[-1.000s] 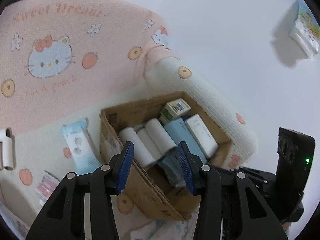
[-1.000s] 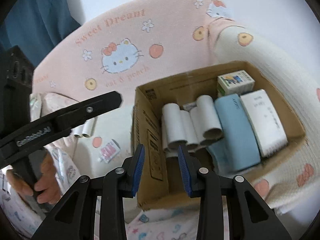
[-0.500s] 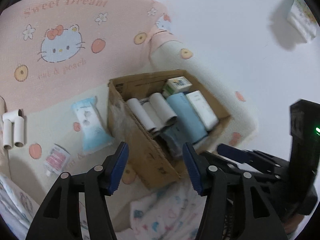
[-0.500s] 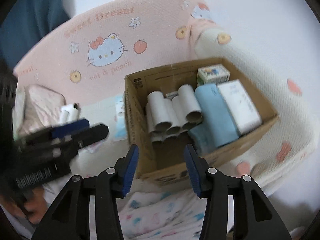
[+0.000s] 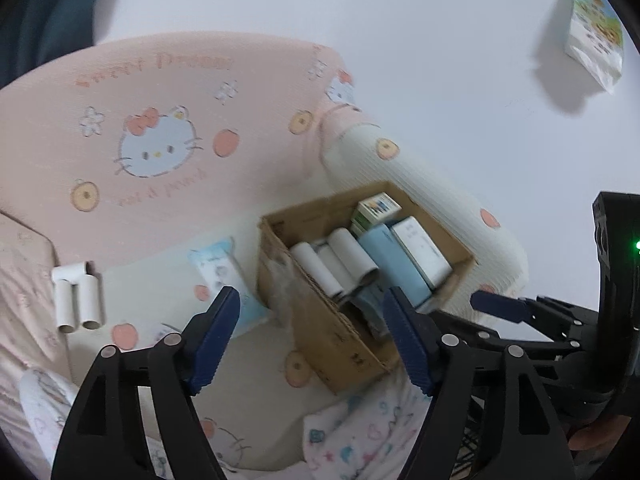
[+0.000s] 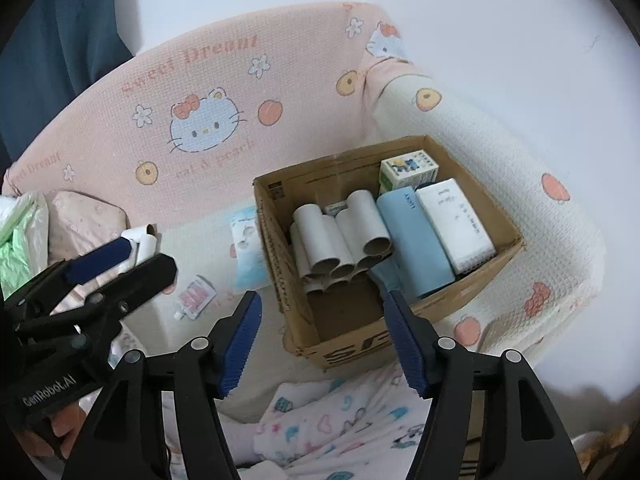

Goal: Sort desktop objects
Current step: 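Withdraw both open grippers up and away from the box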

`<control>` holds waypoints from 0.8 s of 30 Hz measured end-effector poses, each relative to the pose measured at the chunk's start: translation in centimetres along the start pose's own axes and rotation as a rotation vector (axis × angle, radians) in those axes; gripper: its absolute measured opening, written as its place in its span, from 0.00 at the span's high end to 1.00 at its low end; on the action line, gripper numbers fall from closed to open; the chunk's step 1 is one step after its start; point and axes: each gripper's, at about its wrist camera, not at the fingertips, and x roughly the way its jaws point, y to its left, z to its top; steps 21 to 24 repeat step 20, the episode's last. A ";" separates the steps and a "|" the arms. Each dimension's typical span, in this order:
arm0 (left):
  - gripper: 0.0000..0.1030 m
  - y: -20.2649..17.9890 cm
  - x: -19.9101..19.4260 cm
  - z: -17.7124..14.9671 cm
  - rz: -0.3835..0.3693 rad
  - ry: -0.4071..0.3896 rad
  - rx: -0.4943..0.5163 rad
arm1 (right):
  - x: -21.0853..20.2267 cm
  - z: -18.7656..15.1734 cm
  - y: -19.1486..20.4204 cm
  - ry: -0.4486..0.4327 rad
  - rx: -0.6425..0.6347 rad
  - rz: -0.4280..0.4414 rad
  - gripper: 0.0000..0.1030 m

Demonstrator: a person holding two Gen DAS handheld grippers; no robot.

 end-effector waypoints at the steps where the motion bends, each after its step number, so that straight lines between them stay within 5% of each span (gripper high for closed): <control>1: 0.23 0.2 -0.2 0.2 0.008 -0.003 -0.001 | 0.0 0.2 0.3 0.005 -0.005 0.010 0.40; 12: 0.22 0.1 0.9 -0.2 0.068 0.044 0.075 | -0.1 0.9 2.8 -0.015 -0.085 -0.148 0.38; 24: 0.22 -0.1 1.1 -0.3 0.074 0.047 0.091 | -0.2 0.7 2.9 -0.008 -0.099 -0.165 0.38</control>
